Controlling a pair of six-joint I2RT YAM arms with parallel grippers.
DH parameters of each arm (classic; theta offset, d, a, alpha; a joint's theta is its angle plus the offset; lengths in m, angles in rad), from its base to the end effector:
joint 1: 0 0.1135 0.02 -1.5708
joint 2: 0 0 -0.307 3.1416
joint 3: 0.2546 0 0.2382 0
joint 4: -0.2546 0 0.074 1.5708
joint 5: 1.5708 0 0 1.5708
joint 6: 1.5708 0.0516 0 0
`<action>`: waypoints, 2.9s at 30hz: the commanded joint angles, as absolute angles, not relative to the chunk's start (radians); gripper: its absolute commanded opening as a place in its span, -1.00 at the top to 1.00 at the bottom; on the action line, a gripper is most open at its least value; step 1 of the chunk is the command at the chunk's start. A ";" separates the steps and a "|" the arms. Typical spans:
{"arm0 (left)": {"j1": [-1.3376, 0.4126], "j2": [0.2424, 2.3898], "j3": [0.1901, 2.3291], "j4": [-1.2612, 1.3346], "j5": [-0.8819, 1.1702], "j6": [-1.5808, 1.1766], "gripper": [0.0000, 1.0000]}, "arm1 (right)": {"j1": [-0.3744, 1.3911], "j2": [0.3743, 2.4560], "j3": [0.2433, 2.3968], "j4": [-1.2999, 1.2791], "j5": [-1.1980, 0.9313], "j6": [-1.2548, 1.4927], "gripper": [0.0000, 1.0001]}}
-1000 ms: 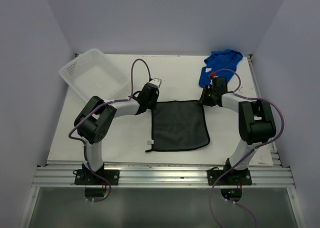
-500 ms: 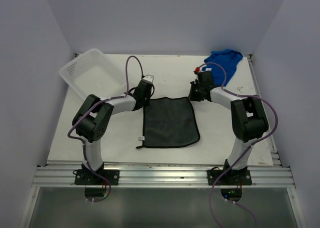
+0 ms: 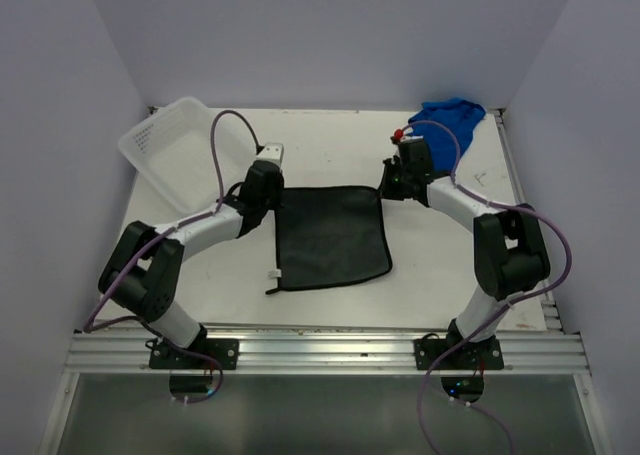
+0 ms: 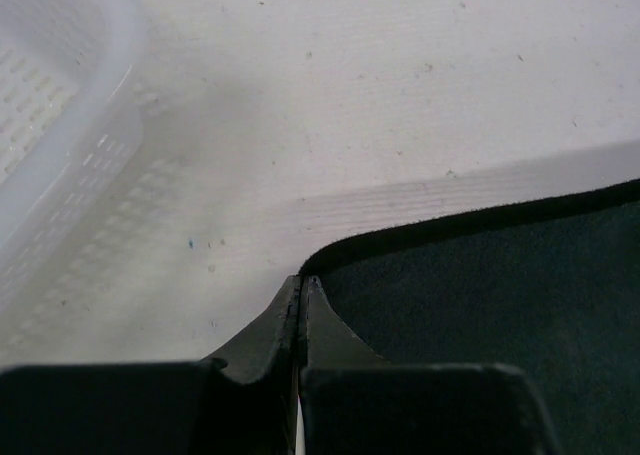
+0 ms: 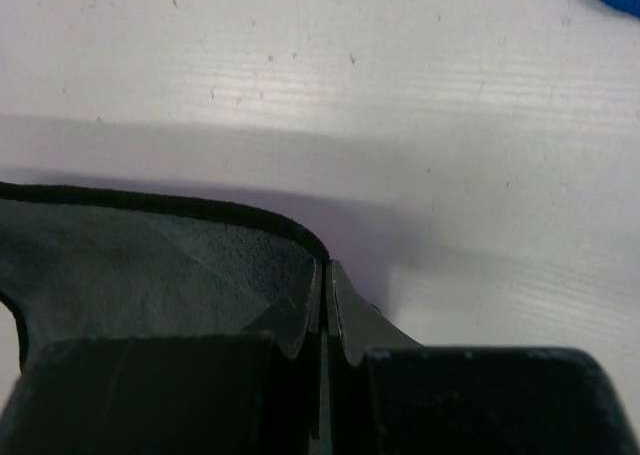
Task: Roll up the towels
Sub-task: Fold the towel
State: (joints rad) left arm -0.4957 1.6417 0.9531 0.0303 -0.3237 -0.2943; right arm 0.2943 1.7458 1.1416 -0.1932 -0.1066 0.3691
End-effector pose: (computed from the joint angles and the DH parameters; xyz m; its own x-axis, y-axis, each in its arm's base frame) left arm 0.3202 -0.1545 0.2444 -0.5816 0.0019 -0.8135 0.0637 0.9970 -0.0432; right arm 0.3666 0.1169 0.2446 -0.7684 0.1420 -0.6241 -0.0883 0.9423 0.3230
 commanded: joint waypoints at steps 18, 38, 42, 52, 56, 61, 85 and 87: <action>-0.554 1.353 0.676 0.222 -0.267 -0.291 1.00 | 0.299 1.474 0.934 -0.160 -0.127 0.344 0.99; -0.554 1.287 0.690 0.297 -0.304 -0.175 1.00 | 0.299 1.250 0.617 0.367 -0.270 0.155 0.95; -0.555 1.253 0.649 0.354 -0.232 -0.163 1.00 | 0.299 1.262 0.618 0.354 -0.337 0.126 1.00; -0.557 1.114 0.479 0.396 -0.212 -0.221 1.00 | 0.298 1.175 0.503 0.362 -0.357 0.159 1.00; -0.560 1.078 0.434 0.391 -0.238 -0.244 1.00 | 0.299 1.140 0.515 0.258 -0.368 0.141 1.00; -0.568 1.026 0.396 0.373 -0.253 -0.278 1.00 | 0.299 1.135 0.517 0.221 -0.408 0.144 1.00; -0.660 0.835 0.239 0.235 -0.302 -0.454 1.00 | 0.299 0.928 0.351 0.137 -0.259 0.307 1.00; -0.660 0.819 0.236 0.227 -0.292 -0.456 1.00 | 0.298 0.910 0.345 0.126 -0.265 0.317 1.00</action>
